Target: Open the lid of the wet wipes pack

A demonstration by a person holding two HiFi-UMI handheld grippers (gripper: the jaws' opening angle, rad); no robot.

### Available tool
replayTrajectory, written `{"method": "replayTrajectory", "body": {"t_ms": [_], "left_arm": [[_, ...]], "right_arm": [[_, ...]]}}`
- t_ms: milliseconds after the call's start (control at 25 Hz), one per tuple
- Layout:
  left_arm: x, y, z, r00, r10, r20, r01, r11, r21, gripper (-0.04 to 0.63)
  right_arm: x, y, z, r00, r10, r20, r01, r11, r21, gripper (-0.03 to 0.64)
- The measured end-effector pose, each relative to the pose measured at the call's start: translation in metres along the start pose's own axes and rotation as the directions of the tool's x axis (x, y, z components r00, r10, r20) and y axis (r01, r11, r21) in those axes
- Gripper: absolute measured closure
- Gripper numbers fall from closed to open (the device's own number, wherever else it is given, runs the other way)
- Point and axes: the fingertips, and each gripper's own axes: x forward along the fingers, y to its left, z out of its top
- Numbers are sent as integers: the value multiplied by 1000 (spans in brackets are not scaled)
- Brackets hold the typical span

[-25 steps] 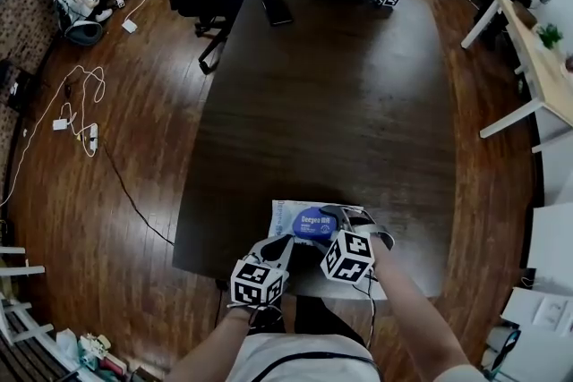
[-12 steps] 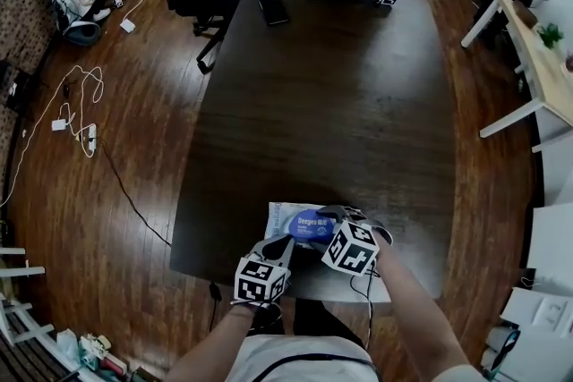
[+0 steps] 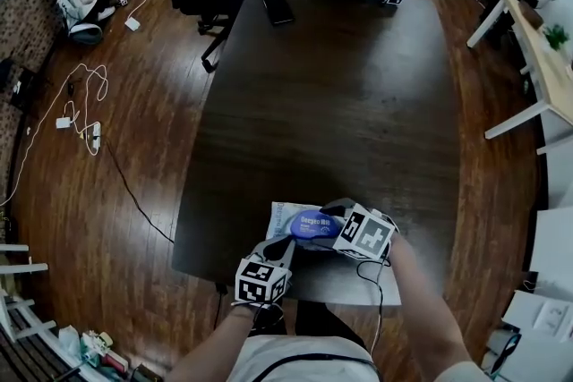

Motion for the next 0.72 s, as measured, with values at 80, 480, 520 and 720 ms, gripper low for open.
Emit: {"method": "replayTrajectory", "body": {"t_ms": [80,480,520,720], "left_arm": [[-2,1,0,1000,-4,4,4,1000,-13,594],[-13,3,0,1000,11,19,-10,1000,-26,594],[-14,3,1,1000,13,23,-12,1000,-27,594],[-28,5,7,997,25,68,-23,999,-26,594]], "right_arm": [[-8,-3,9,999,-22,36,22,1000,-3,331],[-53,-88,34,911,-280,302,199,941,273,331],[-52,-98,30,900,-310,307,215,927,307,331],[-41,-120,18,861,-397,319,234,864,445,331]]}}
